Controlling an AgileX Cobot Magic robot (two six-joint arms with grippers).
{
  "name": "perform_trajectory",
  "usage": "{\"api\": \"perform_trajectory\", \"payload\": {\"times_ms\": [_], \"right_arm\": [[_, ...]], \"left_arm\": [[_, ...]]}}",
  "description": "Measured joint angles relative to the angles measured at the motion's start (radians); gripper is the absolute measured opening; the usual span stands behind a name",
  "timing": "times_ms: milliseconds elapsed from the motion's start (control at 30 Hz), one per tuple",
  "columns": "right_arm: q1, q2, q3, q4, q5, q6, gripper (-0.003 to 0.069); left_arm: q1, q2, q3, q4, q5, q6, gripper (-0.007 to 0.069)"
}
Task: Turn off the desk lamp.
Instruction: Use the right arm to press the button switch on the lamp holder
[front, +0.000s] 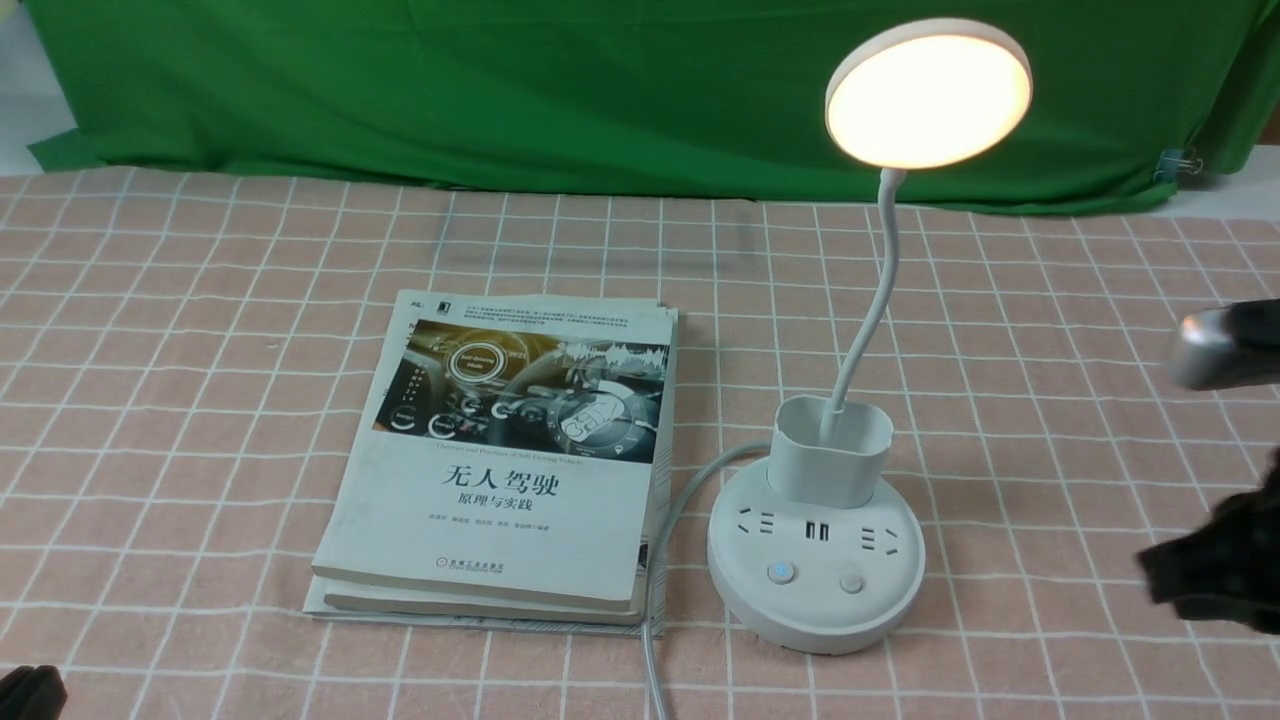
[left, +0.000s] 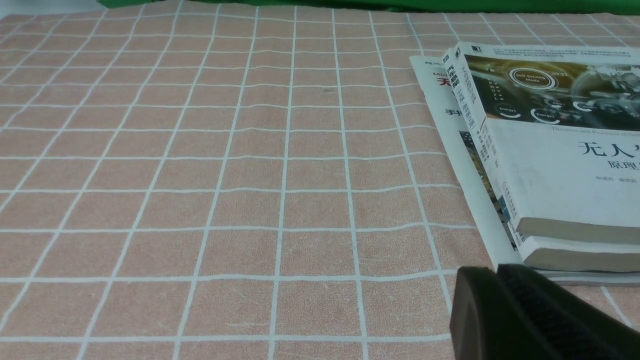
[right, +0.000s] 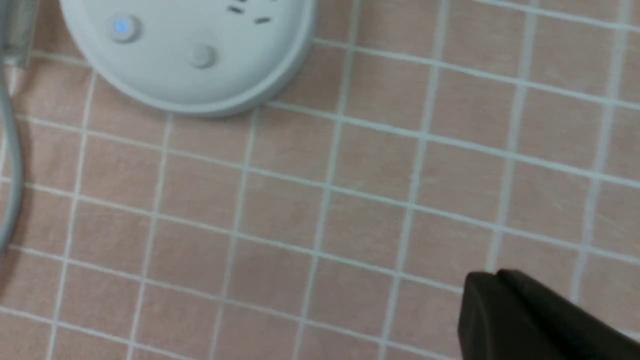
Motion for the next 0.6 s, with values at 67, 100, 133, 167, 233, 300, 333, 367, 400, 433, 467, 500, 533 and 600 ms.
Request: {"api": "perform_trajectory", "payload": {"times_ms": [67, 100, 133, 167, 233, 300, 333, 367, 400, 433, 467, 500, 533, 600], "right_arm": [[0.088, 0.099, -0.021, 0.002, -0.07, 0.01, 0.0043], [0.118, 0.127, -0.031, 0.003, -0.087, 0.012, 0.0043], [0.149, 0.181, -0.047, 0.004, -0.119, 0.018, 0.0043], [0.178, 0.232, -0.068, 0.005, -0.145, 0.029, 0.0043], [0.198, 0.286, -0.093, 0.006, -0.173, 0.038, 0.0043], [0.21, 0.343, -0.122, 0.006, -0.204, 0.047, 0.0043], [0.21, 0.379, -0.136, 0.006, -0.221, 0.051, 0.0043], [0.21, 0.401, -0.145, 0.005, -0.233, 0.054, 0.0043], [0.21, 0.419, -0.154, 0.005, -0.242, 0.055, 0.0043], [0.21, 0.419, -0.155, 0.005, -0.243, 0.055, 0.0043], [0.21, 0.445, -0.165, 0.005, -0.258, 0.055, 0.0043], [0.21, 0.447, -0.167, 0.005, -0.26, 0.055, 0.0043], [0.21, 0.458, -0.17, 0.005, -0.27, 0.055, 0.0043], [0.21, 0.479, -0.176, 0.005, -0.295, 0.055, 0.0043]], "left_arm": [[0.0, 0.0, 0.0, 0.0, 0.0, 0.0, 0.0006], [0.0, 0.0, 0.0, 0.0, 0.0, 0.0, 0.0006], [0.0, 0.0, 0.0, 0.0, 0.0, 0.0, 0.0006], [0.0, 0.0, 0.0, 0.0, 0.0, 0.0, 0.0006], [0.0, 0.0, 0.0, 0.0, 0.0, 0.0, 0.0006], [0.0, 0.0, 0.0, 0.0, 0.0, 0.0, 0.0006], [0.0, 0.0, 0.0, 0.0, 0.0, 0.0, 0.0006], [0.0, 0.0, 0.0, 0.0, 0.0, 0.0, 0.0006], [0.0, 0.0, 0.0, 0.0, 0.0, 0.0, 0.0006], [0.0, 0.0, 0.0, 0.0, 0.0, 0.0, 0.0006], [0.0, 0.0, 0.0, 0.0, 0.0, 0.0, 0.0006], [0.0, 0.0, 0.0, 0.0, 0.0, 0.0, 0.0006], [0.0, 0.0, 0.0, 0.0, 0.0, 0.0, 0.0006], [0.0, 0.0, 0.0, 0.0, 0.0, 0.0, 0.0006]]}}
